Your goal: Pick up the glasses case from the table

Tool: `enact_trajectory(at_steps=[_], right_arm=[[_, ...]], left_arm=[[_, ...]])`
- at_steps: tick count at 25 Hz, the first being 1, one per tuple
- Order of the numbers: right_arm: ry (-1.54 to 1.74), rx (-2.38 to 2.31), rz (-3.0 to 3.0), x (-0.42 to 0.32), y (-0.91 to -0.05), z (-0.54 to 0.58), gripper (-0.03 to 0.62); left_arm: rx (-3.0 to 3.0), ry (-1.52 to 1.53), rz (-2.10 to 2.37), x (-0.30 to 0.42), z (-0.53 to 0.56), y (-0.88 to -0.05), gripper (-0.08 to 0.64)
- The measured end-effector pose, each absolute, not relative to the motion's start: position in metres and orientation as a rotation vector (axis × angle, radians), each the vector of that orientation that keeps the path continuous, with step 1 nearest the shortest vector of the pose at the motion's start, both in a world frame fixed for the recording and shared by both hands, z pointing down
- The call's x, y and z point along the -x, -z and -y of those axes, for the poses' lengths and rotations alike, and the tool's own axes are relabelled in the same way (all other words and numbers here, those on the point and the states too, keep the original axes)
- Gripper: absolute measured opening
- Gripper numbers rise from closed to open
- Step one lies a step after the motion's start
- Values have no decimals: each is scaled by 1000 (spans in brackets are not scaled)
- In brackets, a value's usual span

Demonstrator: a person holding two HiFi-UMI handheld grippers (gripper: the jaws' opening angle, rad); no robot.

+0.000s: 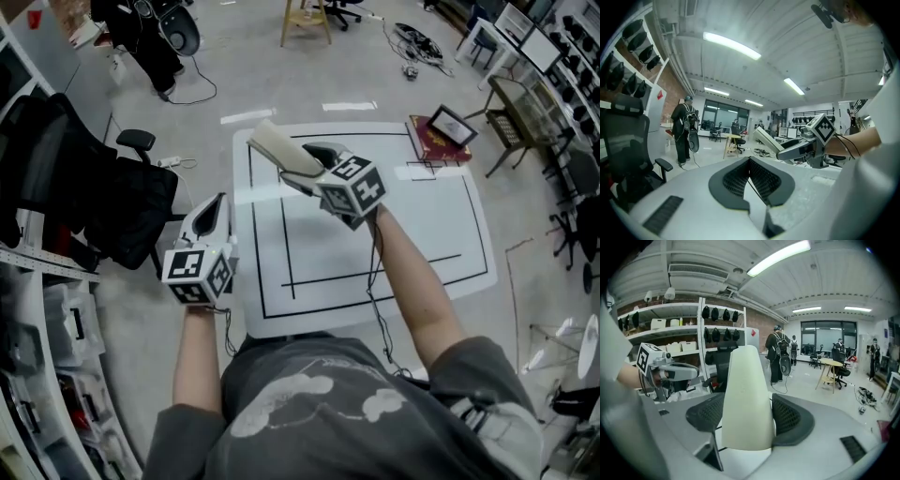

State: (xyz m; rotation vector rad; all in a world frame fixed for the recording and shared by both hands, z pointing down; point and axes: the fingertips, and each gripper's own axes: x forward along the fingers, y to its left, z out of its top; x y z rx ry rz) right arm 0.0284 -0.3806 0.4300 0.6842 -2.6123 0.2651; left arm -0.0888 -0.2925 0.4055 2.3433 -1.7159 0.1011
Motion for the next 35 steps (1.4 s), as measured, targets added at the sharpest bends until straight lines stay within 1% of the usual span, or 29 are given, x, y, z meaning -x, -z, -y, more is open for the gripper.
enact_trajectory(at_steps=[8,15,20,27,35], right_arm=[[-435,-765,2706,-53,-430,306,314],[-577,-858,2751,-72,-433,283,314],[-664,-909,2754,-69,-436,253,318],[-691,-1083,2615,-75,-472,220,316],[-697,-1223,2547,-87,-482,185,314]], left_arm=[[-2306,-56,1746,66,232,-402,2],[-2322,-56,1702,57,216,-407,2],[-2349,-73,1622,58,202,-413,2],[-2369,-122,1489,66,169,-429,2],[-2408,-159,1423,78,133,-439,2]])
